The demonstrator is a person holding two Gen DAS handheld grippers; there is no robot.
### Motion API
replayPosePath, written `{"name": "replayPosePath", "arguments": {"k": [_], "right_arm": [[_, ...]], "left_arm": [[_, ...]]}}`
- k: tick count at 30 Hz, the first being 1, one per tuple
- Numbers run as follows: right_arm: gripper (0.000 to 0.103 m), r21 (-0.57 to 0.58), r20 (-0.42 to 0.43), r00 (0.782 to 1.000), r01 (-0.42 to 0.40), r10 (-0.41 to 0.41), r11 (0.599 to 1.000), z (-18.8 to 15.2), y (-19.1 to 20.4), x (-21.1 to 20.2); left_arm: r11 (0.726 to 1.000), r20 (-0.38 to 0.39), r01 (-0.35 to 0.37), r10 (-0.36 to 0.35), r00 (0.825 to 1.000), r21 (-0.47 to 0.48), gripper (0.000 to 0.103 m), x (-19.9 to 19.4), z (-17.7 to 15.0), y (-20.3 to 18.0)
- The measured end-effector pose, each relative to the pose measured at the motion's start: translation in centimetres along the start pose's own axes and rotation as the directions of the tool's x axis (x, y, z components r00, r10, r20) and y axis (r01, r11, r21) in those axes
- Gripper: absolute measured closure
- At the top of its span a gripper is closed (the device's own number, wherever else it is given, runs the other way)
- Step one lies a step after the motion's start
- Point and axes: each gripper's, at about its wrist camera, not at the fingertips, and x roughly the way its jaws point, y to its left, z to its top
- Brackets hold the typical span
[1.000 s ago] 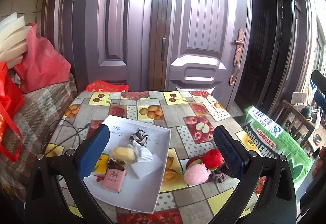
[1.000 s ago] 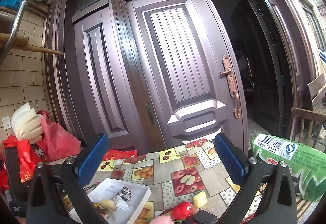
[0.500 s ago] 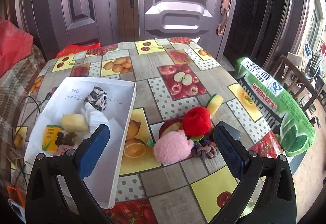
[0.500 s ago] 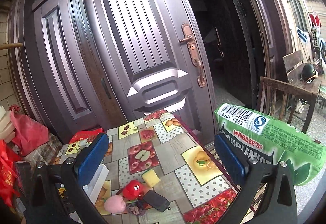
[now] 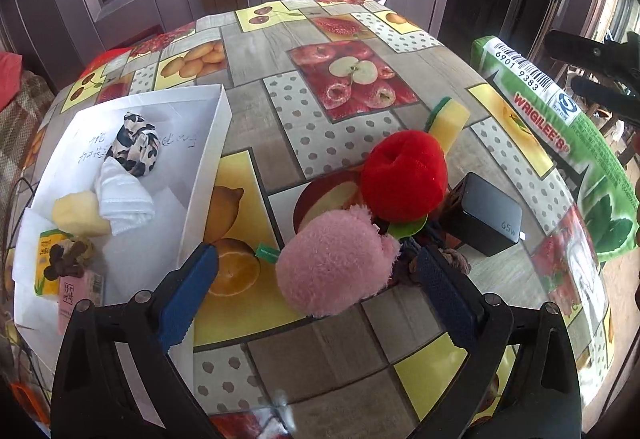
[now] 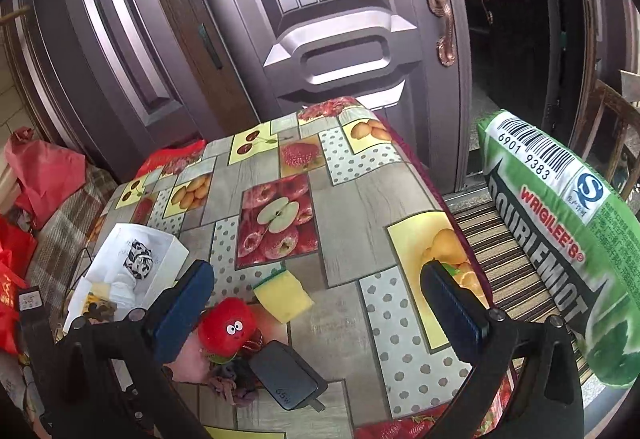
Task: Organize soft objects
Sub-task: 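Grasp the pink fluffy ball with the left tool while the right tool grasps the yellow-green sponge, then lift and carry the pink ball and sponge over the tray with both tools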
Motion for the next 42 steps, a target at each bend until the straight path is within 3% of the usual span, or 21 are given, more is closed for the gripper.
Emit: {"name": "replayPosePath", "arguments": {"k": [5, 11, 14, 16, 17, 18, 19, 27, 32, 36, 42], "right_arm": [[0.002, -0.064, -0.127, 0.989, -0.08, 0.071, 0.995, -0.7, 1.3, 4.8], [0.011, -0.143, -0.201, 0.978, -0.091, 0.061, 0.986, -1.6, 2.9, 8.6], [0.027, -0.167, -0.236, 0.97, -0.092, 0.051, 0.982, -1.8, 3.1, 10.1], [0.037, -0.174, -0.251, 0.967, -0.088, 0.042, 0.981, -2.1, 3.0, 10.7], [0.043, -0.173, -0.255, 0.966, -0.09, 0.043, 0.981, -2.2, 2.9, 10.9], [0.061, -0.169, -0.259, 0.965, -0.096, 0.049, 0.981, -2.3, 2.7, 10.9], [0.062, -0.162, -0.255, 0.965, -0.098, 0.055, 0.982, -2.3, 2.6, 10.8], [0.064, -0.082, -0.059, 0.996, -0.078, 0.074, 0.994, -0.9, 2.2, 4.8], [0.064, -0.072, 0.078, 0.99, -0.116, 0.121, 0.991, 0.1, 3.9, -1.1], [0.064, -0.111, 0.186, 0.967, -0.154, 0.172, 0.982, 0.5, 6.3, -5.8], [0.064, -0.176, 0.326, 0.908, -0.214, 0.262, 0.961, 0.6, 9.7, -12.4]], "left_arm": [[1.0, -0.044, -0.005, 0.005, 0.999, -0.003, 0.011, 2.2, -0.1, -0.2], [1.0, -0.069, -0.01, 0.011, 0.998, 0.018, 0.011, 3.8, 0.1, -0.5], [1.0, -0.078, -0.01, 0.012, 0.997, 0.028, 0.011, 4.5, 0.2, -0.8], [0.999, -0.077, -0.003, 0.006, 0.997, 0.036, 0.024, 4.7, 0.2, -1.0], [0.999, -0.077, 0.011, -0.008, 0.997, 0.036, 0.041, 4.8, 0.1, -1.0], [0.999, -0.077, 0.011, -0.008, 0.997, 0.039, 0.042, 4.9, 0.0, -1.2], [0.999, -0.069, 0.011, -0.007, 0.998, 0.049, 0.043, 4.8, -0.1, -1.3], [0.999, 0.002, 0.028, -0.028, 1.0, -0.026, 0.048, 1.9, -0.6, -0.3], [0.998, 0.13, 0.02, -0.012, 0.991, -0.059, 0.048, -3.1, 0.2, 0.2], [0.996, 0.265, 0.009, 0.016, 0.964, -0.092, 0.048, -8.6, 0.8, 1.1], [0.985, 0.439, -0.018, 0.092, 0.894, -0.17, 0.047, -16.9, 0.0, 3.3]]}}
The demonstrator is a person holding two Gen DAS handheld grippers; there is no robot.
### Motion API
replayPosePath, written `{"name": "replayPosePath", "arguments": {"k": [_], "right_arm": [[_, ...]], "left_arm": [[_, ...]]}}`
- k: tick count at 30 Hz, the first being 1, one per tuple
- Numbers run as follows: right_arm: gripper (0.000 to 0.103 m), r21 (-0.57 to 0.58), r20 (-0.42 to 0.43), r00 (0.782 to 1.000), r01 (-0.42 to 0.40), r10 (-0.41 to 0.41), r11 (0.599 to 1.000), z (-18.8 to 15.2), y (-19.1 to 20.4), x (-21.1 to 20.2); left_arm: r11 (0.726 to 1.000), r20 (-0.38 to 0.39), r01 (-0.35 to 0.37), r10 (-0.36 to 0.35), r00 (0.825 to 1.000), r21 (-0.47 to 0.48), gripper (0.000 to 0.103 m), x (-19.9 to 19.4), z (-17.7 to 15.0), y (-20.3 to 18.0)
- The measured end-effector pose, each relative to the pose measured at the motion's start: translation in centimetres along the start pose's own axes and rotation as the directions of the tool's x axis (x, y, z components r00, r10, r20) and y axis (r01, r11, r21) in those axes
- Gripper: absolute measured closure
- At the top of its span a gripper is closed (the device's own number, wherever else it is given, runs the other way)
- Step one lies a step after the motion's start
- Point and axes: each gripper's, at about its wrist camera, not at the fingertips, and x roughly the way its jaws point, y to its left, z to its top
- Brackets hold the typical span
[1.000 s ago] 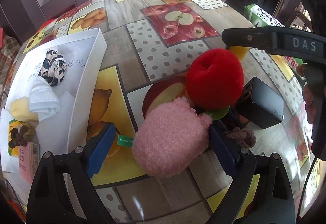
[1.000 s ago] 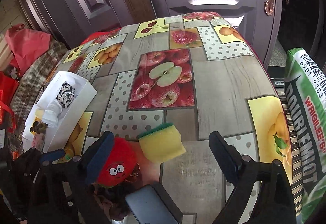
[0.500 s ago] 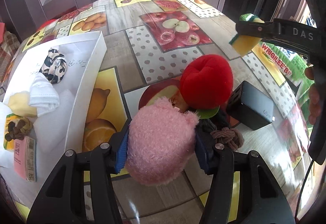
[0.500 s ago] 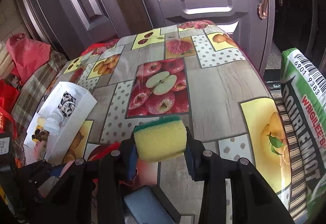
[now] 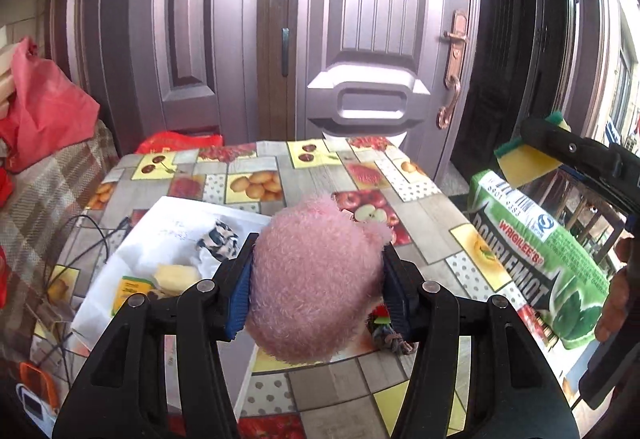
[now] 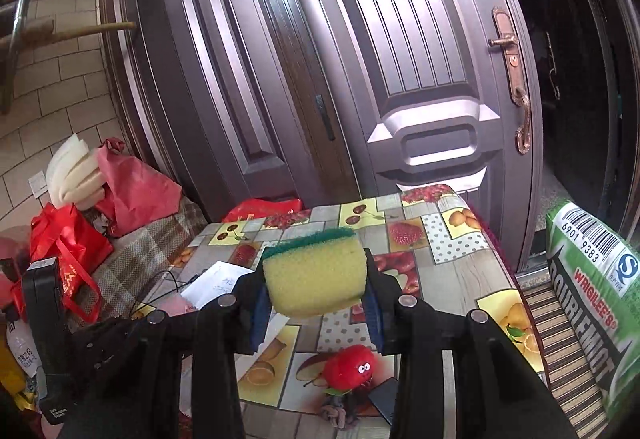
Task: Organize soft objects
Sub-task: 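Lift and carry the pink ball and sponge over the tray with both tools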
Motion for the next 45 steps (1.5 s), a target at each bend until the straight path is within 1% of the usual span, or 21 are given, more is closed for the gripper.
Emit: {"name": "replayPosePath", "arguments": {"k": [4, 10, 13, 16, 19, 23, 25, 27, 31, 34, 37, 40, 42, 45], "right_arm": [[0.064, -0.046, 0.068, 0.997, -0.04, 0.043, 0.998, 0.6, 3.1, -2.1], [0.064, -0.095, 0.118, 0.988, -0.086, 0.097, 0.992, 0.6, 7.7, -3.2], [0.064, -0.119, 0.154, 0.98, -0.109, 0.127, 0.987, 0.4, 10.1, -4.0], [0.064, -0.143, 0.191, 0.97, -0.125, 0.152, 0.982, 0.4, 12.0, -4.5], [0.064, -0.16, 0.204, 0.963, -0.147, 0.178, 0.976, 0.4, 13.5, -4.5], [0.064, -0.169, 0.197, 0.961, -0.164, 0.196, 0.972, 0.6, 14.5, -3.4], [0.064, -0.176, 0.185, 0.963, -0.165, 0.197, 0.971, 0.8, 14.9, -2.6], [0.064, -0.181, 0.163, 0.967, -0.164, 0.194, 0.97, 1.0, 15.2, -1.3], [0.064, -0.208, 0.104, 0.978, -0.157, 0.182, 0.965, 1.2, 15.9, 1.8], [0.064, -0.201, 0.051, 0.984, -0.158, 0.172, 0.967, 1.3, 16.1, 4.8], [0.064, -0.183, -0.012, 0.987, -0.157, 0.158, 0.97, 0.8, 15.9, 7.7], [0.064, -0.145, -0.119, 0.984, -0.153, 0.136, 0.977, -0.2, 15.3, 11.1], [0.064, -0.124, -0.186, 0.975, -0.147, 0.122, 0.981, -1.0, 15.0, 13.2], [0.064, -0.098, -0.27, 0.956, -0.144, 0.113, 0.985, -2.2, 14.5, 15.7]], "left_arm": [[0.999, 0.093, -0.046, 0.048, 0.994, -0.018, 0.047, -4.1, 0.9, 2.3], [0.994, 0.163, -0.094, 0.103, 0.981, -0.06, 0.047, -8.4, 1.5, 6.3], [0.988, 0.209, -0.125, 0.14, 0.968, -0.087, 0.047, -10.9, 1.7, 8.4], [0.981, 0.26, -0.162, 0.185, 0.948, -0.109, 0.047, -13.1, 1.8, 10.4], [0.974, 0.283, -0.191, 0.219, 0.934, -0.124, 0.047, -14.4, 1.9, 12.2], [0.968, 0.274, -0.206, 0.238, 0.932, -0.142, 0.047, -14.1, 2.0, 13.7], [0.967, 0.262, -0.211, 0.242, 0.934, -0.143, 0.047, -13.3, 2.1, 14.4], [0.968, 0.234, -0.208, 0.237, 0.943, -0.144, 0.047, -11.9, 2.3, 15.2], [0.969, 0.139, -0.204, 0.223, 0.965, -0.136, 0.047, -7.4, 3.1, 16.9], [0.967, 0.072, -0.206, 0.218, 0.973, -0.15, 0.047, -4.2, 3.2, 18.2], [0.96, 0.01, -0.23, 0.234, 0.972, -0.159, 0.047, -1.6, 2.7, 19.2], [0.955, -0.076, -0.249, 0.239, 0.968, -0.16, 0.047, 1.4, 2.1, 20.3], [0.954, -0.121, -0.256, 0.239, 0.963, -0.156, 0.047, 3.0, 1.5, 20.6], [0.957, -0.168, -0.252, 0.227, 0.959, -0.146, 0.047, 5.0, 0.8, 20.5]]}}
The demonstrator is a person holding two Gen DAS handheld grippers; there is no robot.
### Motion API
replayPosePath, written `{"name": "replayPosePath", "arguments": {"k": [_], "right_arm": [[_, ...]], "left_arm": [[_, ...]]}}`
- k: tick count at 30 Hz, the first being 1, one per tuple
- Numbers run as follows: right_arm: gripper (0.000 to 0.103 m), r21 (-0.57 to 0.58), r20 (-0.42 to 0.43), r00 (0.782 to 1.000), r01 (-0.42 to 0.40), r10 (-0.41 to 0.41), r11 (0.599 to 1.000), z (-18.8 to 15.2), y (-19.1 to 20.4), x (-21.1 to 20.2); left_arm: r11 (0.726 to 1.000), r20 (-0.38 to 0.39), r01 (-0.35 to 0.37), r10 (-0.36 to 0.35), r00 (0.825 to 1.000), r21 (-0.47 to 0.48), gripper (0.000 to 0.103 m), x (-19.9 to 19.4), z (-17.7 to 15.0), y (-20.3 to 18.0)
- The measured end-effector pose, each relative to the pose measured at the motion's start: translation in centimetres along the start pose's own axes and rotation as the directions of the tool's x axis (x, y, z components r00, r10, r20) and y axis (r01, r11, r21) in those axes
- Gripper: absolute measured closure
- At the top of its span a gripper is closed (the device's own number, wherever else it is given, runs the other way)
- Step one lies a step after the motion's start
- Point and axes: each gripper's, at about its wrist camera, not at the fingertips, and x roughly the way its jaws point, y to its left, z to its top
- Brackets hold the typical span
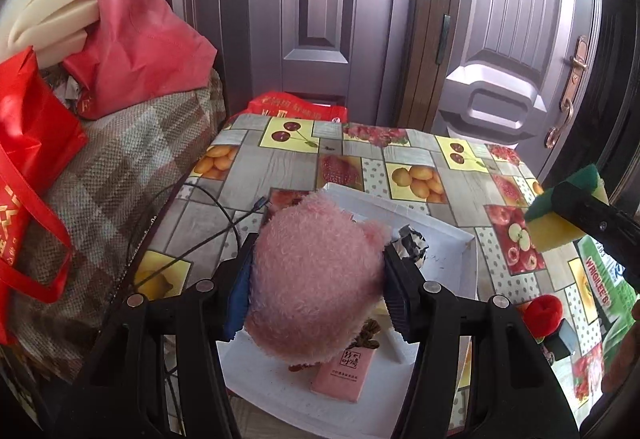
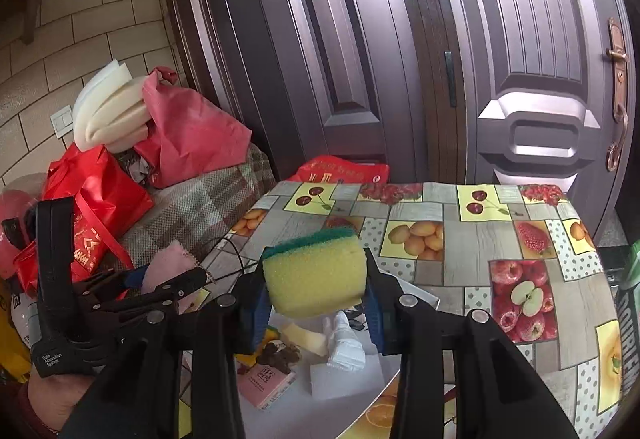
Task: Organize soft objects
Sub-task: 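Lift and carry the pink ball and sponge over the tray with both tools, then open the left tool over the tray while the right tool releases the sponge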
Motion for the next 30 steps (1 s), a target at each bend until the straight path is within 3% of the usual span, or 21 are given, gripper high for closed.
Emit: {"name": "replayPosePath", "arguments": {"k": [6, 15, 17, 19, 20, 21, 26, 30], "right_arm": [[0.064, 0.071, -0.149, 0.988, -0.018, 0.029, 0.997, -0.8, -1.0, 5.0], [0.058, 0.079, -0.224, 0.974, -0.018, 0.035, 0.997, -1.2, -0.4, 8.4], [0.045, 0.098, -0.227, 0.973, -0.021, 0.043, 0.995, -1.3, -0.6, 8.7], [0.011, 0.118, -0.213, 0.976, -0.025, 0.049, 0.993, -1.4, -0.8, 8.5], [0.007, 0.122, -0.207, 0.977, -0.021, 0.046, 0.992, -1.4, -0.8, 8.3], [0.0, 0.125, -0.203, 0.978, -0.017, 0.042, 0.992, -1.5, -0.9, 8.1], [0.0, 0.151, -0.165, 0.986, -0.016, 0.041, 0.988, -1.8, -1.0, 6.1], [0.0, 0.143, -0.085, 0.996, -0.025, 0.038, 0.989, -1.8, -0.7, 3.0]], "left_arm": [[1.0, -0.081, 0.006, -0.004, 0.997, 0.018, 0.046, 3.5, -0.7, -0.9], [1.0, -0.143, -0.022, 0.024, 0.989, 0.014, 0.044, 5.3, -0.7, -0.5], [0.999, -0.146, -0.039, 0.041, 0.988, 0.015, 0.041, 5.3, -0.7, -0.4], [0.999, -0.127, -0.046, 0.047, 0.991, 0.007, 0.026, 5.0, -0.9, 0.0], [0.999, -0.112, -0.053, 0.053, 0.992, 0.002, 0.007, 4.7, -1.0, 0.1], [0.998, -0.097, -0.06, 0.06, 0.994, -0.001, 0.0, 4.4, -1.1, 0.2], [0.997, -0.047, -0.064, 0.062, 0.997, -0.051, 0.0, 2.3, -1.2, 0.9], [0.996, 0.018, -0.049, 0.05, 0.999, -0.073, 0.0, -0.3, -1.0, 0.9]]}}
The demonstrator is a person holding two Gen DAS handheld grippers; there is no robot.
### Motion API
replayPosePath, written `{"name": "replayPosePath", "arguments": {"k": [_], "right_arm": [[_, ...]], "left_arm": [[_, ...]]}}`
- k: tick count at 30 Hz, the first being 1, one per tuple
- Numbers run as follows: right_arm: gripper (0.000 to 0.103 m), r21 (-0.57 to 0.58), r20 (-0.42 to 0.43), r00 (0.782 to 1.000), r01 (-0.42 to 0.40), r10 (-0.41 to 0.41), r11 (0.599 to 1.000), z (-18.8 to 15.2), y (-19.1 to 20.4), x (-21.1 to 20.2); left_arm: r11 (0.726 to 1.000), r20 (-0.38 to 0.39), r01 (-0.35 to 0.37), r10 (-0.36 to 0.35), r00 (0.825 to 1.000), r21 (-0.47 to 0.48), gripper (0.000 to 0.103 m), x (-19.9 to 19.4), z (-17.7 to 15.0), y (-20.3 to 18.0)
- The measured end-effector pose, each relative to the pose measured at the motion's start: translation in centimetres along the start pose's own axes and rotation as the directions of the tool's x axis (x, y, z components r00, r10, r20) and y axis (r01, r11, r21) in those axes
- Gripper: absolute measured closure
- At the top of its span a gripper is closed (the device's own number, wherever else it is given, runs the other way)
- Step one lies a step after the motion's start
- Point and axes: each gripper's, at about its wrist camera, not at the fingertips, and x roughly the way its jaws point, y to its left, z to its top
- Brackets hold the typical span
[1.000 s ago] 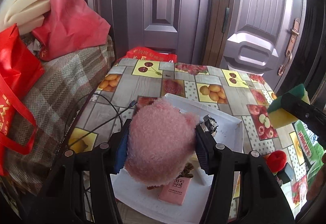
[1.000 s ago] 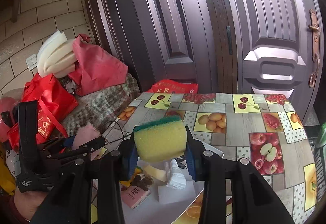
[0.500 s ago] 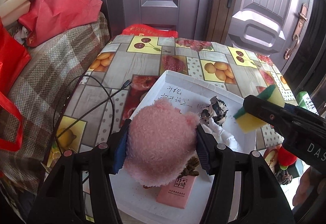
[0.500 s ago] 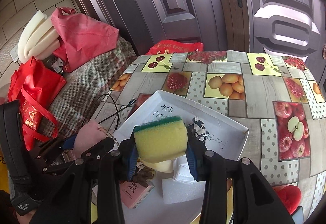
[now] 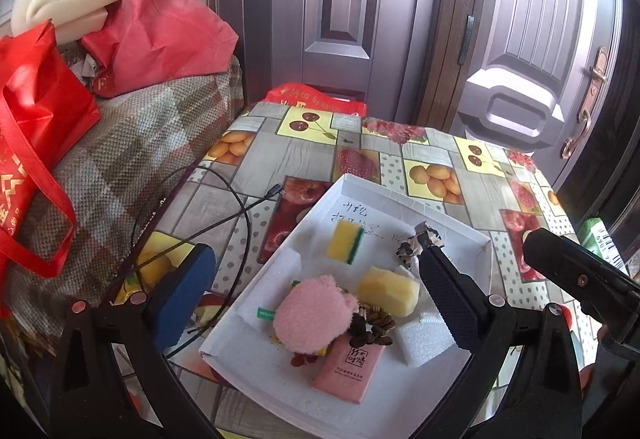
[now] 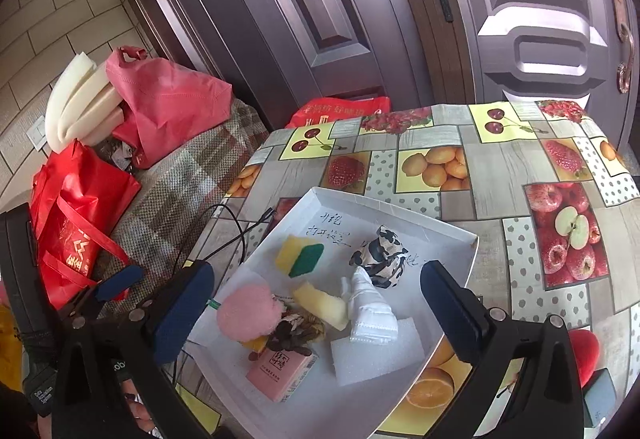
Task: Organize soft objects
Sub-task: 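Open the left tool over the tray while the right tool releases the sponge, then grasp the blue-brown rope knot with the left tool while the right tool grasps the red apple plush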
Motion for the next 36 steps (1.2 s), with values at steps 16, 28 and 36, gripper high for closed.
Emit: {"name": "replayPosePath", "arguments": {"k": [16, 28, 36], "right_arm": [[0.0, -0.11, 0.462, 0.884, 0.136, -0.071, 0.985, -4.3, 1.1, -18.7], [0.0, 0.088, 0.608, 0.747, 0.274, -0.27, 0.958, -5.1, -3.3, -28.1], [0.0, 0.162, 0.664, 0.661, 0.331, -0.351, 0.93, -6.4, -5.2, -31.7]], "left_arm": [[0.993, 0.169, 0.088, -0.101, 0.98, 0.081, 0.0, -11.3, -3.8, -4.7], [0.969, 0.287, 0.199, -0.235, 0.929, 0.148, 0.0, -17.3, -3.4, -8.9], [0.938, 0.264, 0.253, -0.312, 0.913, 0.236, 0.0, -17.5, -3.6, -13.3]]}}
